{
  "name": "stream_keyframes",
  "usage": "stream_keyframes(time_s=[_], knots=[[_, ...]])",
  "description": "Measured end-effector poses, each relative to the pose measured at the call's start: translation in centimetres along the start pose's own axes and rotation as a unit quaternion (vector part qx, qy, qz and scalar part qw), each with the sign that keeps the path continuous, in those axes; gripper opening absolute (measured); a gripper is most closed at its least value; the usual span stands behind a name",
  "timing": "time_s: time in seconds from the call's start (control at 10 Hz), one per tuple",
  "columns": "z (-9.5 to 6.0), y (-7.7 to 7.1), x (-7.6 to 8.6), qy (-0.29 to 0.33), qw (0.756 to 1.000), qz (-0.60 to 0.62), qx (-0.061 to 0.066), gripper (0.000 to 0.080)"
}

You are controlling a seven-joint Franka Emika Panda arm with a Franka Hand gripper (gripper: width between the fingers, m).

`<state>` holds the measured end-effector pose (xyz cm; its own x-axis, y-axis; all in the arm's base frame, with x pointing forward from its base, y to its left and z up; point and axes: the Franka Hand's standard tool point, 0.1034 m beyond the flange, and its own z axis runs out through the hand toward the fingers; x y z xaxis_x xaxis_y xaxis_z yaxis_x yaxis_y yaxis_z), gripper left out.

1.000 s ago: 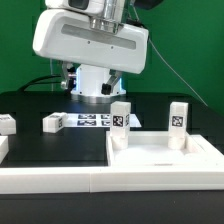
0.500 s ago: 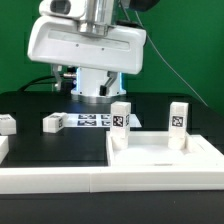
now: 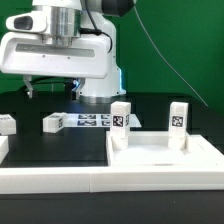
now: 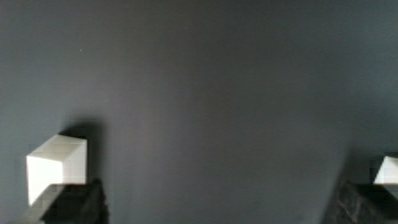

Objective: Assemble square table

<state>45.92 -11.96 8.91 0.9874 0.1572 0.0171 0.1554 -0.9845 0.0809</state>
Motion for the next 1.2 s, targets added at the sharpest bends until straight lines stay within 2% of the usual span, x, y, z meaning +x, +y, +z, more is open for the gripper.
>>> stream_keyframes(time_s=[0.4, 0.6, 0.8, 1.2], knots=[[0.1, 0.1, -0.2, -0.002, 1.000, 0.002, 0.000, 0.0649], [0.8, 2.2, -2.7, -0.019, 0.998, 0.054, 0.018, 0.0649], [1.8, 3.3, -4.9, -0.039, 0.995, 0.081, 0.032, 0.0649], [2.0, 3.2, -5.1, -0.042, 0.995, 0.081, 0.032, 0.0649]])
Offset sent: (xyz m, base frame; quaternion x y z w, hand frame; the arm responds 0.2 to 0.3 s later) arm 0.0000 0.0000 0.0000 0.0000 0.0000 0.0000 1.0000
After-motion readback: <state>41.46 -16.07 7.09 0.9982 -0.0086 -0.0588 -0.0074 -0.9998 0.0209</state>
